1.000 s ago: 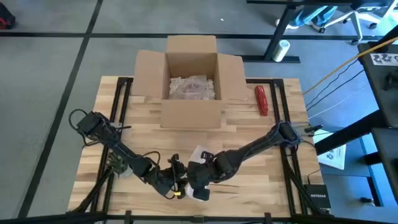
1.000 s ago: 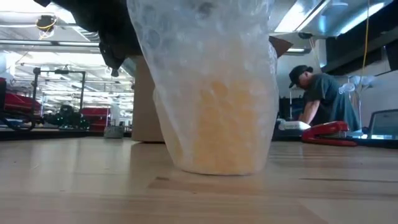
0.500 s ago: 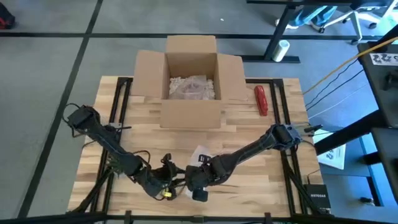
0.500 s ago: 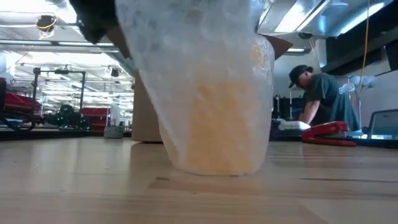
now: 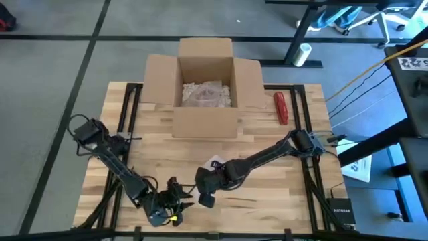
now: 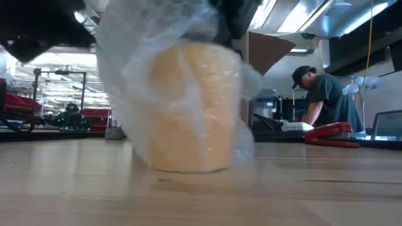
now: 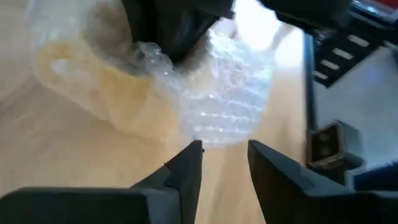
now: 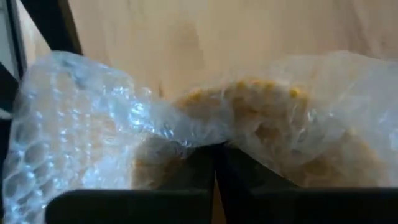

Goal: Wrap mug
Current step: Wrap the yellow mug with bubble wrap

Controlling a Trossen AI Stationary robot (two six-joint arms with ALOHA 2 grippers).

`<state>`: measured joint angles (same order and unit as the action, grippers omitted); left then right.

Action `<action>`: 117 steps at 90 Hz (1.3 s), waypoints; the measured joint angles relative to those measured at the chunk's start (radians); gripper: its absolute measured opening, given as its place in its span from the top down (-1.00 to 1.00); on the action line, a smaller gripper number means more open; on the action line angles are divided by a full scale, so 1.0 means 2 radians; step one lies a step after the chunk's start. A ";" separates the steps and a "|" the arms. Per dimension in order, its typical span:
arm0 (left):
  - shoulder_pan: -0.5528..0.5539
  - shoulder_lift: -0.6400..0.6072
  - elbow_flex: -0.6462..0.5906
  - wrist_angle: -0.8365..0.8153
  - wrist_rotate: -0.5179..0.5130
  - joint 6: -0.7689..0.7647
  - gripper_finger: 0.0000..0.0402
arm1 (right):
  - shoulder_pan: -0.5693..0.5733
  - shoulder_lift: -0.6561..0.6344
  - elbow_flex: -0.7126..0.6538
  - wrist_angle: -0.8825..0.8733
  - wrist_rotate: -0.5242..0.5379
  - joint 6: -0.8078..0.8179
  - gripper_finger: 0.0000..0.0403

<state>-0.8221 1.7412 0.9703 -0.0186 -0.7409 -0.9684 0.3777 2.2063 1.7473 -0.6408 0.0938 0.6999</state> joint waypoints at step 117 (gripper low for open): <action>0.046 0.011 0.000 0.058 -0.065 0.108 0.44 | 0.014 -0.011 0.169 -0.251 -0.020 -0.001 1.00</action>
<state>-0.7307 1.7634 0.9707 0.0975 -0.8700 -0.7517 0.4066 2.1838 2.0859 -1.1426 0.0537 0.6988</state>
